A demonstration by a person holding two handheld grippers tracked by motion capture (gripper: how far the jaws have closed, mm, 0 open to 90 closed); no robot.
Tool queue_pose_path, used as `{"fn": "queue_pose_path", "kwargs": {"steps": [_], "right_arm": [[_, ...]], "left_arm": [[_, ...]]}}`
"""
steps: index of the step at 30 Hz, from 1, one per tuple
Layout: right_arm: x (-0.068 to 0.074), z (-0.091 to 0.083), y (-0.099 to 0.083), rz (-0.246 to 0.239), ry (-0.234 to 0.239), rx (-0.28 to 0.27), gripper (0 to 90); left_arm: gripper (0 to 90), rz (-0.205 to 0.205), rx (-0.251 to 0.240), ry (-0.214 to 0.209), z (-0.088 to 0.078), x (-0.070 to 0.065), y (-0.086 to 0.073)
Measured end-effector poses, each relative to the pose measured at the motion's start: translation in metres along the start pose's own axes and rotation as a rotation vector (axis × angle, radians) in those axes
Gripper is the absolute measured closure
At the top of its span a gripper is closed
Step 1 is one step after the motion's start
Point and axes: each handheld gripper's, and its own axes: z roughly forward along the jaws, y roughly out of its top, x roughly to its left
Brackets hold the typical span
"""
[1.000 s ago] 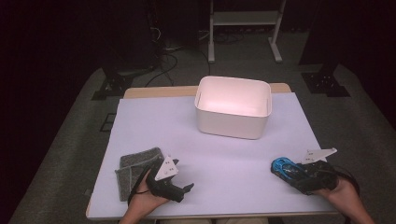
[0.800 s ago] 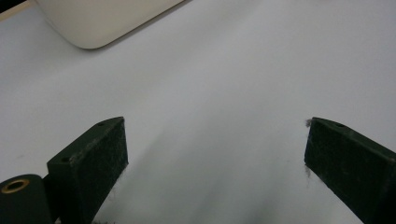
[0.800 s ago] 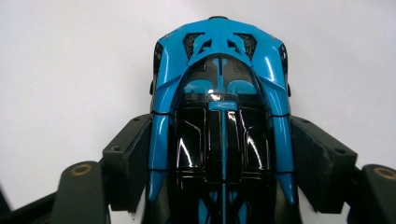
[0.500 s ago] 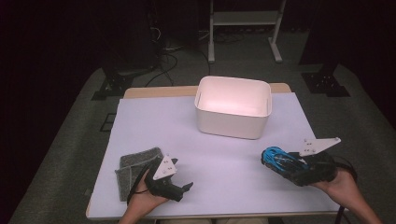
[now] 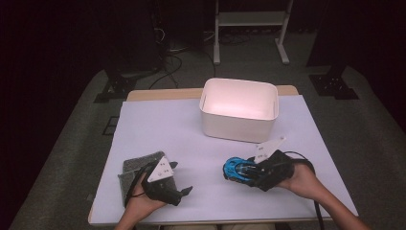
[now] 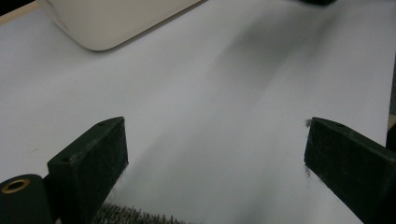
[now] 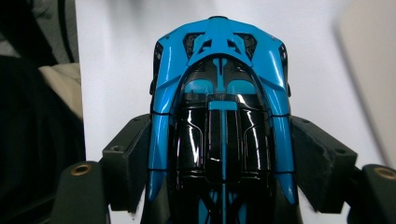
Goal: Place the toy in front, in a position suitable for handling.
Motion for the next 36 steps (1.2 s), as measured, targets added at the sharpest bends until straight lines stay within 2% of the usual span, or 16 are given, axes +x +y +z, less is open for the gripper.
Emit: {"fn": "queue_pose_path", "kwargs": {"steps": [2,5,11,15,20,22,25,28,33,36], "right_arm": [[0.0,0.01,0.003,-0.019,0.014,0.016,27.1],[-0.001,0.031,0.008,-0.039,0.059,0.032,27.1],[-0.002,0.066,0.013,-0.084,0.118,0.058,27.1],[-0.003,0.081,0.011,-0.083,0.145,0.064,27.0],[-0.002,0.093,0.008,-0.09,0.166,0.086,26.9],[-0.001,0.094,0.008,-0.103,0.161,0.077,26.7],[-0.001,0.095,0.008,-0.104,0.159,0.071,25.9],[-0.001,0.093,0.009,-0.094,0.154,0.08,17.8],[-0.004,0.074,0.004,-0.057,0.119,0.042,16.8],[-0.004,0.063,-0.006,-0.039,0.09,0.035,16.5]], "left_arm": [[5.7,0.0,-0.002,-0.004,-0.001,0.001,-0.001],[5.8,0.003,0.008,-0.002,-0.004,0.004,-0.001],[5.8,0.035,0.037,0.008,-0.014,0.009,-0.006],[6.1,0.043,0.066,0.013,-0.021,0.014,-0.014],[6.7,0.066,0.133,0.022,-0.032,0.023,-0.027],[11.0,0.082,0.152,0.014,-0.036,0.026,-0.033],[11.9,0.063,0.174,0.009,-0.039,0.033,-0.04],[13.5,0.052,0.19,-0.004,-0.039,0.038,-0.045],[16.6,0.049,0.218,-0.028,-0.033,0.046,-0.045],[23.2,0.058,0.233,-0.06,-0.027,0.049,-0.044]]}}
